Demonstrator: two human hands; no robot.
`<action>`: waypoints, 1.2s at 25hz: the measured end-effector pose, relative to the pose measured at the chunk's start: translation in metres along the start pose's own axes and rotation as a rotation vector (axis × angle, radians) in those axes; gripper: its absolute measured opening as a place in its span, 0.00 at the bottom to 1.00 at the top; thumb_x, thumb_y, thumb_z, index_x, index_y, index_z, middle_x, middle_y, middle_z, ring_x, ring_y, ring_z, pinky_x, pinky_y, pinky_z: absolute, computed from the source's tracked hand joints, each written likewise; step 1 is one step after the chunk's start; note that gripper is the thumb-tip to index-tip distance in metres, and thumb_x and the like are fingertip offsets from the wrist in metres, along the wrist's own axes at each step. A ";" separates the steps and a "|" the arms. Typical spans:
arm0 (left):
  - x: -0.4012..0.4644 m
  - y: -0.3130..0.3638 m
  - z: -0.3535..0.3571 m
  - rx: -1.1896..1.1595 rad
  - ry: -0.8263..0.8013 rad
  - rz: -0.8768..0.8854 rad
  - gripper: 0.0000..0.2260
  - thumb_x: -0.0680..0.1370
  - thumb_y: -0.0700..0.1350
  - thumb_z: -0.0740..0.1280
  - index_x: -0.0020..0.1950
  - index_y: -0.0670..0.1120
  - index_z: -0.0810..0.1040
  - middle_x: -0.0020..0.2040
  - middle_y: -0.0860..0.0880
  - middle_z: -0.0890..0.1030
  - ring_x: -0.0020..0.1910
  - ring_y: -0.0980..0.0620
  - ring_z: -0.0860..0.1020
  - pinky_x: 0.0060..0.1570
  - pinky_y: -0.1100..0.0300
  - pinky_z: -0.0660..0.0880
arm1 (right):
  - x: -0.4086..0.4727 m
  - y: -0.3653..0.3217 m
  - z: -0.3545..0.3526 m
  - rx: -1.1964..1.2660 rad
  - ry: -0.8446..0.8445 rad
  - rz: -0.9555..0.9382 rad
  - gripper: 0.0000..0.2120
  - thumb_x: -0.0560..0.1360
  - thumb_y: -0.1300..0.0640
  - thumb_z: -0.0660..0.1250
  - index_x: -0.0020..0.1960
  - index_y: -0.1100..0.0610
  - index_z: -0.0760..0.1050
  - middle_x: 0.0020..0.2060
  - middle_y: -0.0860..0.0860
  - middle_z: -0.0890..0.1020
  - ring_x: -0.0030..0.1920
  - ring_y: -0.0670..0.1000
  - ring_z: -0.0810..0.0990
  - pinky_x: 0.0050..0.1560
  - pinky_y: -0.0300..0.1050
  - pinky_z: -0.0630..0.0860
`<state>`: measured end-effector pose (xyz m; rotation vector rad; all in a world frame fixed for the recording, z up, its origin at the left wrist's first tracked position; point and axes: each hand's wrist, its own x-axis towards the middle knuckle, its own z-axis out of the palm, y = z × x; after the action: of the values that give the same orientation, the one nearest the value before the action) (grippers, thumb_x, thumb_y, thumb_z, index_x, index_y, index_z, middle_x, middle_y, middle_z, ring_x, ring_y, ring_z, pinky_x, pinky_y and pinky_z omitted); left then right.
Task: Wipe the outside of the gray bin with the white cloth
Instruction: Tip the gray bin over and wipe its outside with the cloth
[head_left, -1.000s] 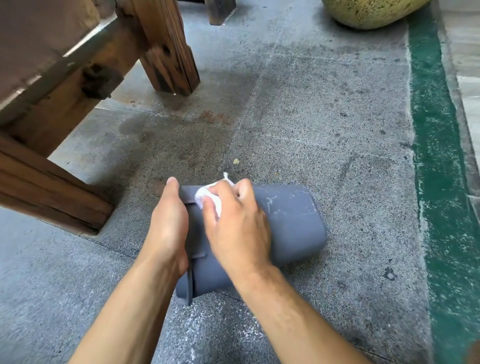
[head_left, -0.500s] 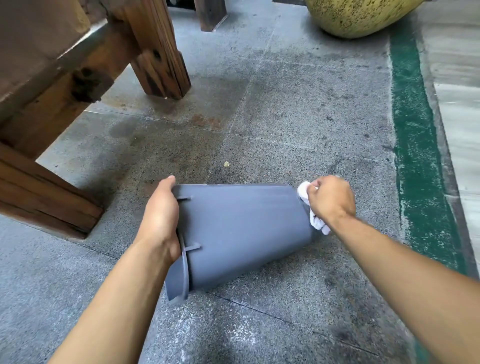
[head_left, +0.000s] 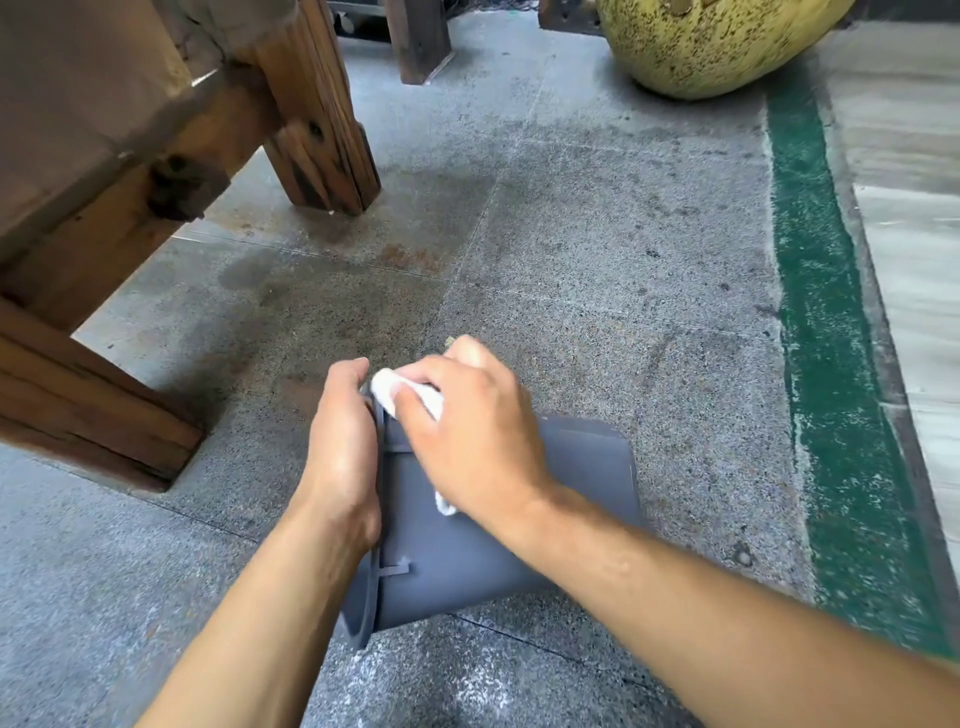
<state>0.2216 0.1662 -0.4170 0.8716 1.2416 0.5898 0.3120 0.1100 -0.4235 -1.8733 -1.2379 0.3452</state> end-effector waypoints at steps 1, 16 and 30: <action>0.002 -0.003 0.001 0.022 0.030 0.054 0.24 0.77 0.61 0.58 0.29 0.48 0.77 0.27 0.51 0.79 0.30 0.47 0.76 0.37 0.56 0.72 | -0.002 -0.007 0.006 -0.025 -0.007 -0.028 0.10 0.78 0.47 0.65 0.52 0.49 0.83 0.47 0.50 0.76 0.45 0.58 0.81 0.46 0.52 0.77; -0.004 -0.002 -0.015 0.053 -0.190 -0.334 0.18 0.71 0.55 0.60 0.47 0.43 0.81 0.40 0.39 0.82 0.34 0.41 0.79 0.43 0.52 0.78 | 0.003 0.200 -0.090 -0.435 -0.066 0.832 0.13 0.79 0.57 0.65 0.37 0.58 0.80 0.33 0.58 0.83 0.32 0.57 0.83 0.37 0.56 0.85; -0.011 -0.013 0.007 -0.278 -0.347 -0.289 0.16 0.63 0.37 0.54 0.39 0.39 0.82 0.38 0.38 0.82 0.34 0.40 0.81 0.41 0.50 0.81 | -0.003 0.012 -0.030 0.058 -0.069 0.099 0.09 0.75 0.48 0.68 0.51 0.47 0.85 0.44 0.48 0.80 0.46 0.50 0.80 0.49 0.45 0.75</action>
<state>0.2249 0.1485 -0.4206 0.5213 0.9202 0.3485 0.3364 0.0905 -0.4151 -1.8905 -1.1702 0.4974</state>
